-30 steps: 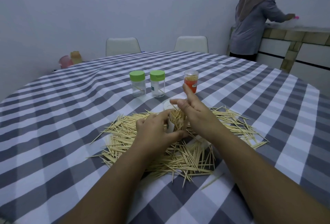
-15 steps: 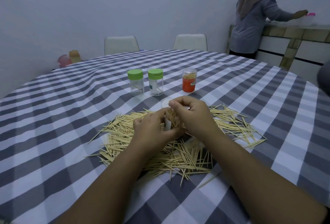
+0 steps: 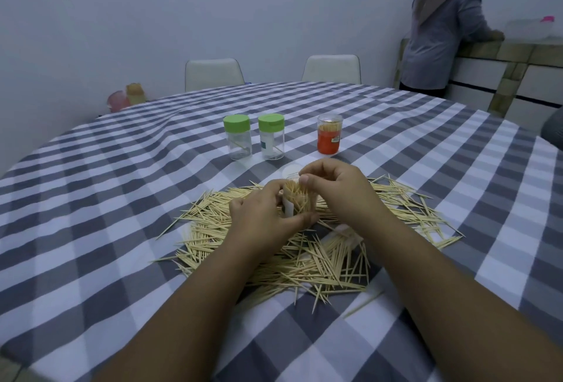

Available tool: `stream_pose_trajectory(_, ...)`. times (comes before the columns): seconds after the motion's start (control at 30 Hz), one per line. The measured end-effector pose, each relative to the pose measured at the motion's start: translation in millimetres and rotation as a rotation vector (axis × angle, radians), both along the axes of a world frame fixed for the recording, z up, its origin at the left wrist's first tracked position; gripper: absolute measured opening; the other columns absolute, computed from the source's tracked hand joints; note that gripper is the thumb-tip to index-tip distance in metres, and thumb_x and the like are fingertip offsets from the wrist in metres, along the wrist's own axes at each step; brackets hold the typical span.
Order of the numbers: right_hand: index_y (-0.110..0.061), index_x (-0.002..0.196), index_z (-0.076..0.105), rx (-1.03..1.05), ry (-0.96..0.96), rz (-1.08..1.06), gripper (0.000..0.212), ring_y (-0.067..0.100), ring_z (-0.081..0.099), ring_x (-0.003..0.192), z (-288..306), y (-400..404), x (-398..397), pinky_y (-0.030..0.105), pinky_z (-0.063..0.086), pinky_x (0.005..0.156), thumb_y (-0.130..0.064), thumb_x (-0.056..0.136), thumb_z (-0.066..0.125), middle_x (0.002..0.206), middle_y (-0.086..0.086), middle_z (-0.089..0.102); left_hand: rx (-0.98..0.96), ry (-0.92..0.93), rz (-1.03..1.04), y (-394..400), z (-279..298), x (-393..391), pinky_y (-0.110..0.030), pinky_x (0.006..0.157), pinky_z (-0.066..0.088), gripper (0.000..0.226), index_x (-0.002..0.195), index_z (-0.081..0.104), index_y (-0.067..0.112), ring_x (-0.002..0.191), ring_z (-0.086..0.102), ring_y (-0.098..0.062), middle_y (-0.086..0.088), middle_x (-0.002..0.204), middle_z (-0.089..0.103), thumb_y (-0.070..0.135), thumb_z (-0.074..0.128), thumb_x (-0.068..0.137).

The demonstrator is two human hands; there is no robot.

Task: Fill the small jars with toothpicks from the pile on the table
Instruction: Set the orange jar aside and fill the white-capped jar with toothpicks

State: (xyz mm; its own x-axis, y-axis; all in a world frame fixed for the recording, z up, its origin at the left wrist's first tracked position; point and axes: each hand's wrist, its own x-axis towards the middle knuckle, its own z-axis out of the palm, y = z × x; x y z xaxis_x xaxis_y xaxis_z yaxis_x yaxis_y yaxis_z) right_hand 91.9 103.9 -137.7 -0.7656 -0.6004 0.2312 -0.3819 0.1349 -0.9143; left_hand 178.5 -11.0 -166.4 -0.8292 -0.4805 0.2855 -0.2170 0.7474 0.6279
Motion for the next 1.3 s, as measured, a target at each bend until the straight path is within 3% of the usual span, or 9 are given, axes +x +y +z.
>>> stream_pose_trajectory(0.27,-0.030,0.093,0.071,0.076,-0.030,0.046,0.027,0.007,0.057,0.096,5,8,-2,0.028,0.041,0.078,-0.044,0.095,0.047,0.102,-0.007,0.067,-0.027,0.003,0.009,2,2,-1,-0.031,0.085,0.016,0.057,0.123,0.048,0.035,0.108,0.049,-0.008,0.017,0.107,0.061,0.058,0.068,0.075)
stream_pose_trajectory(0.4,-0.026,0.105,0.066,0.028,-0.108,0.014,0.025,0.013,0.058,0.107,11,18,-14,0.031,0.045,0.083,-0.030,0.099,0.042,0.116,-0.003,0.064,-0.042,-0.005,0.022,3,2,-1,-0.030,0.087,0.016,0.061,0.126,0.047,0.034,0.098,0.036,-0.004,0.013,0.115,0.060,0.058,0.069,0.074)
stream_pose_trajectory(0.53,-0.025,0.126,0.058,0.399,0.035,-0.034,0.036,0.017,0.050,0.121,11,28,-27,0.031,0.039,0.097,-0.012,0.093,0.048,0.133,0.000,0.055,0.000,0.004,0.076,-1,5,3,-0.030,0.090,0.015,0.063,0.125,0.048,0.032,0.114,0.046,-0.012,0.010,0.117,0.062,0.060,0.069,0.073)
stream_pose_trajectory(0.63,-0.028,0.142,0.040,0.673,0.195,0.058,0.057,0.018,0.049,0.119,7,25,-20,0.025,0.042,0.090,-0.013,0.088,0.053,0.146,0.000,0.041,0.037,0.027,0.132,-4,5,5,-0.033,0.095,0.018,0.063,0.124,0.051,0.031,0.118,0.049,-0.014,0.008,0.116,0.064,0.060,0.070,0.072)
stream_pose_trajectory(0.7,-0.030,0.147,0.028,0.748,0.239,0.116,0.070,0.022,0.043,0.125,5,20,-13,0.036,0.041,0.101,-0.016,0.085,0.057,0.149,0.003,0.035,0.039,0.038,0.149,-6,4,4,-0.035,0.097,0.019,0.063,0.123,0.051,0.031,0.117,0.051,-0.014,0.009,0.115,0.065,0.061,0.070,0.071)
stream_pose_trajectory(0.77,-0.030,0.148,0.021,0.810,0.271,0.155,0.073,0.026,0.027,0.136,4,18,-9,0.045,0.028,0.112,-0.020,0.085,0.059,0.150,0.005,0.030,0.041,0.049,0.155,-7,3,3,-0.037,0.097,0.018,0.063,0.121,0.052,0.031,0.115,0.053,-0.013,0.010,0.114,0.065,0.063,0.069,0.070)
stream_pose_trajectory(0.93,-0.024,0.150,0.014,0.880,0.393,0.171,0.075,0.024,0.021,0.142,1,15,-3,0.041,0.007,0.118,-0.033,0.089,0.056,0.153,0.006,0.030,0.022,0.056,0.140,-7,0,-1,-0.033,0.090,0.017,0.059,0.116,0.052,0.032,0.112,0.055,-0.012,0.011,0.111,0.066,0.064,0.069,0.069)
stream_pose_trajectory(1.13,-0.018,0.144,0.035,0.856,0.610,0.048,0.055,0.025,0.039,0.128,-12,2,-9,0.034,0.033,0.102,-0.020,0.093,0.054,0.140,0.006,0.042,-0.003,0.059,0.148,-7,-1,0,-0.035,0.092,0.018,0.059,0.118,0.052,0.031,0.112,0.055,-0.013,0.010,0.112,0.065,0.063,0.068,0.071)
stream_pose_trajectory(1.3,-0.015,0.139,0.040,0.913,0.676,-0.016,0.051,0.027,0.043,0.123,-18,0,-9,0.033,0.038,0.097,-0.015,0.090,0.056,0.132,0.010,0.050,-0.021,0.055,0.141,-3,-1,2,-0.033,0.091,0.017,0.061,0.122,0.052,0.031,0.115,0.053,-0.014,0.009,0.116,0.064,0.063,0.067,0.072)
